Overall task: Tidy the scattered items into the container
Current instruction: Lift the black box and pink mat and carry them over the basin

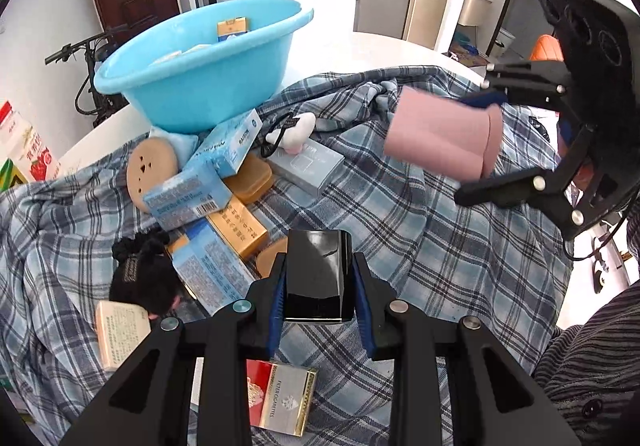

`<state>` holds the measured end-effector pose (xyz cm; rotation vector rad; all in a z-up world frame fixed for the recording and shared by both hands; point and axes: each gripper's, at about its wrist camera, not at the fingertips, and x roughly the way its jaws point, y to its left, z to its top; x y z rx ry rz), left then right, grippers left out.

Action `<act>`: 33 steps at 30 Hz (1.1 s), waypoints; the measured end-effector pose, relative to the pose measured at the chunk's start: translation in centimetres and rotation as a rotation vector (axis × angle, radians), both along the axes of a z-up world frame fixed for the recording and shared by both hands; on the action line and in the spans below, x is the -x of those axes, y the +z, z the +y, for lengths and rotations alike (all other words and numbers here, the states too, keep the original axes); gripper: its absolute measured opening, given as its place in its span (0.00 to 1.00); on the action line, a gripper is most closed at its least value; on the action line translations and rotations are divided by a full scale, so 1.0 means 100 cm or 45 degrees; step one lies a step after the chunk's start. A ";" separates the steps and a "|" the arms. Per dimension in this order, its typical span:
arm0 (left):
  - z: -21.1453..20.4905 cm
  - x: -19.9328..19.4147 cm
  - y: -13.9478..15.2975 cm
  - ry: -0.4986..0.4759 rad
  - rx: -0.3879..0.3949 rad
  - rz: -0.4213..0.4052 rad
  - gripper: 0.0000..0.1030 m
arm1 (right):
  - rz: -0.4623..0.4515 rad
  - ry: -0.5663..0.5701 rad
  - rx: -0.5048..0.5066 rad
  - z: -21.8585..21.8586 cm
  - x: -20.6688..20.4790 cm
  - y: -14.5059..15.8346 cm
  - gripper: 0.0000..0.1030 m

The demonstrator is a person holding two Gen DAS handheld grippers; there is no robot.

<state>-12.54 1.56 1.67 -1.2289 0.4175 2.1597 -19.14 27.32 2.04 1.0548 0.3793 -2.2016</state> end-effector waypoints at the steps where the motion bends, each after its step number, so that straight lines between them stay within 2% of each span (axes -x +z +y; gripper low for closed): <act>1: 0.000 0.001 0.002 0.001 0.004 0.010 0.31 | 0.026 0.000 -0.008 0.000 0.000 0.003 0.65; 6: 0.001 0.009 0.013 0.011 -0.008 0.043 0.31 | 0.025 -0.032 0.040 0.006 0.009 0.018 0.65; 11: 0.004 0.016 0.023 -0.002 -0.007 0.067 0.31 | 0.103 -0.064 0.061 0.011 0.012 0.040 0.65; 17: 0.008 0.022 0.040 -0.007 -0.009 0.098 0.31 | 0.129 -0.086 0.102 0.018 0.018 0.055 0.65; 26: 0.020 0.021 0.074 0.013 -0.032 0.240 0.31 | 0.201 -0.128 0.153 0.030 0.029 0.081 0.65; 33: 0.032 0.041 0.098 0.032 -0.030 0.296 0.31 | 0.293 -0.151 0.217 0.035 0.034 0.110 0.65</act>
